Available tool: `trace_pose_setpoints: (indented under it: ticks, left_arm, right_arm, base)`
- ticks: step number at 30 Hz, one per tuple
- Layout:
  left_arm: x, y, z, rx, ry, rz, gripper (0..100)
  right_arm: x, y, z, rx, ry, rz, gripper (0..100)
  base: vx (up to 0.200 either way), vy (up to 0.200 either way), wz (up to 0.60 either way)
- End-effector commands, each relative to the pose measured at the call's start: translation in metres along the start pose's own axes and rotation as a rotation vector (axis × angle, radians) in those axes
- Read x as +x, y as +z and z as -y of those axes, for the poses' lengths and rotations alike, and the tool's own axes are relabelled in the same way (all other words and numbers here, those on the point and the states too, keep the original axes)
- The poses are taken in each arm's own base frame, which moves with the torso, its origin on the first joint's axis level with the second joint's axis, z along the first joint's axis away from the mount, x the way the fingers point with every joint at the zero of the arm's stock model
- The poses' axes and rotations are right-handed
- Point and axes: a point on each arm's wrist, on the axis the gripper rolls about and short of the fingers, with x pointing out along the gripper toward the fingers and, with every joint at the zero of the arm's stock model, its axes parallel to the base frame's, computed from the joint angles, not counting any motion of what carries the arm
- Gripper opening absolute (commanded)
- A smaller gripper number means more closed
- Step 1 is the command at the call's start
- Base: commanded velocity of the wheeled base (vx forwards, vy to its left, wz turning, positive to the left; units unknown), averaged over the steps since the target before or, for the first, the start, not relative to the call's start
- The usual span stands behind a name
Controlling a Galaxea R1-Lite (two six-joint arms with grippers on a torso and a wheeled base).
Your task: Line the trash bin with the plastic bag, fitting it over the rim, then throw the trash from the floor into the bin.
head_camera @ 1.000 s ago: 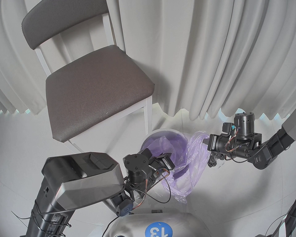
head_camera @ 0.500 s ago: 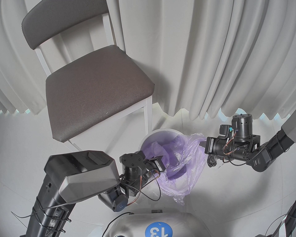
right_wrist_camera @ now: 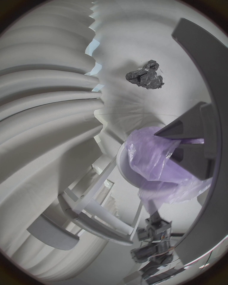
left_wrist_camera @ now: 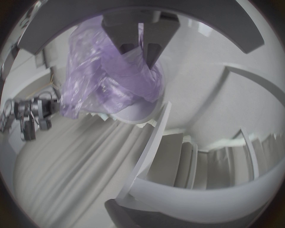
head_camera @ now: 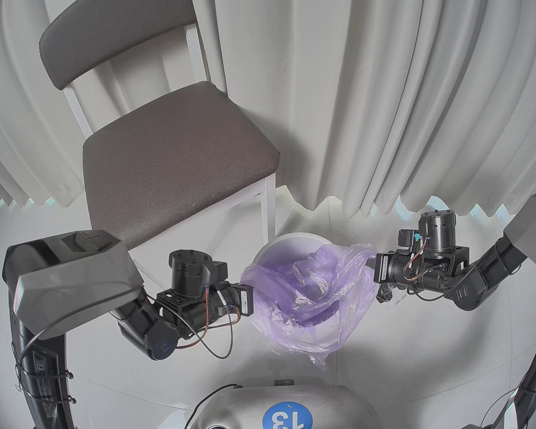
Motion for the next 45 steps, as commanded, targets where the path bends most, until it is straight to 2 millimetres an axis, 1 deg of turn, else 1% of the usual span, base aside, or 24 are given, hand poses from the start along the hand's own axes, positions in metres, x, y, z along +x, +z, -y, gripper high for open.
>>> trace_pose_setpoints:
  ticks: [1, 2, 3, 6, 7, 10, 13, 17, 20, 23, 25, 30, 33, 36, 38, 41, 45]
  left_arm:
    - [-0.017, -0.02, -0.033, 0.114, 0.077, -0.094, 0]
    - [-0.017, -0.02, -0.033, 0.114, 0.077, -0.094, 0]
    - [-0.011, -0.026, -0.036, 0.109, 0.082, -0.108, 0]
    - [-0.005, -0.033, -0.039, 0.105, 0.083, -0.115, 0]
    - [-0.001, -0.037, -0.04, 0.105, 0.083, -0.112, 0]
    - [0.006, -0.04, -0.042, 0.11, 0.085, -0.069, 0]
    - [0.01, -0.039, -0.042, 0.113, 0.081, 0.0, 0]
    - [0.013, -0.032, -0.04, 0.103, 0.072, 0.087, 0]
    - [0.016, -0.029, -0.039, 0.102, 0.074, 0.105, 0]
    - [0.02, -0.027, -0.039, 0.1, 0.098, 0.122, 0]
    - [0.025, -0.025, -0.041, 0.091, 0.135, 0.14, 0]
    - [0.025, -0.019, -0.044, 0.089, 0.159, 0.169, 0]
    - [0.024, -0.016, -0.043, 0.091, 0.156, 0.187, 0]
    - [0.024, -0.013, -0.043, 0.091, 0.155, 0.206, 0]
    - [0.024, -0.012, -0.042, 0.092, 0.154, 0.218, 0]
    - [0.025, -0.008, -0.041, 0.092, 0.151, 0.247, 0]
    - [0.025, -0.006, -0.038, 0.09, 0.144, 0.273, 0]
  right_arm:
    - [0.01, -0.023, 0.017, -0.103, -0.073, -0.075, 0]
    - [0.01, -0.023, 0.017, -0.103, -0.073, -0.075, 0]
    - [0.009, -0.028, 0.018, -0.126, -0.078, -0.084, 0]
    - [0.008, -0.033, 0.019, -0.152, -0.076, -0.09, 0]
    - [0.007, -0.036, 0.019, -0.165, -0.076, -0.094, 0]
    - [0.006, -0.044, 0.021, -0.211, -0.074, -0.111, 0]
    - [0.003, -0.051, 0.025, -0.262, -0.07, -0.123, 0]
    - [0.001, -0.061, 0.034, -0.333, -0.081, -0.153, 0]
    - [-0.002, -0.069, 0.039, -0.386, -0.077, -0.18, 0]
    - [-0.001, -0.078, 0.045, -0.443, -0.065, -0.219, 0]
    - [0.003, -0.084, 0.048, -0.456, -0.064, -0.234, 0]
    - [0.018, -0.093, 0.049, -0.463, -0.064, -0.207, 0]
    - [0.033, -0.105, 0.043, -0.448, -0.048, -0.16, 0]
    - [0.043, -0.115, 0.037, -0.417, -0.035, -0.125, 0]
    - [0.047, -0.12, 0.037, -0.413, -0.033, -0.123, 0]
    - [0.05, -0.123, 0.036, -0.415, -0.028, -0.127, 0]
    - [0.053, -0.12, 0.036, -0.404, -0.029, -0.113, 0]
  base:
    - [0.0, 0.0, 0.0]
    - [0.0, 0.0, 0.0]
    - [0.0, 0.0, 0.0]
    - [0.0, 0.0, 0.0]
    - [0.0, 0.0, 0.0]
    - [0.0, 0.0, 0.0]
    - [0.0, 0.0, 0.0]
    - [0.0, 0.0, 0.0]
    - [0.0, 0.0, 0.0]
    - [0.0, 0.0, 0.0]
    - [0.0, 0.0, 0.0]
    - [0.0, 0.0, 0.0]
    - [0.0, 0.0, 0.0]
    - [0.0, 0.0, 0.0]
    - [0.0, 0.0, 0.0]
    - [0.0, 0.0, 0.0]
    - [0.0, 0.0, 0.0]
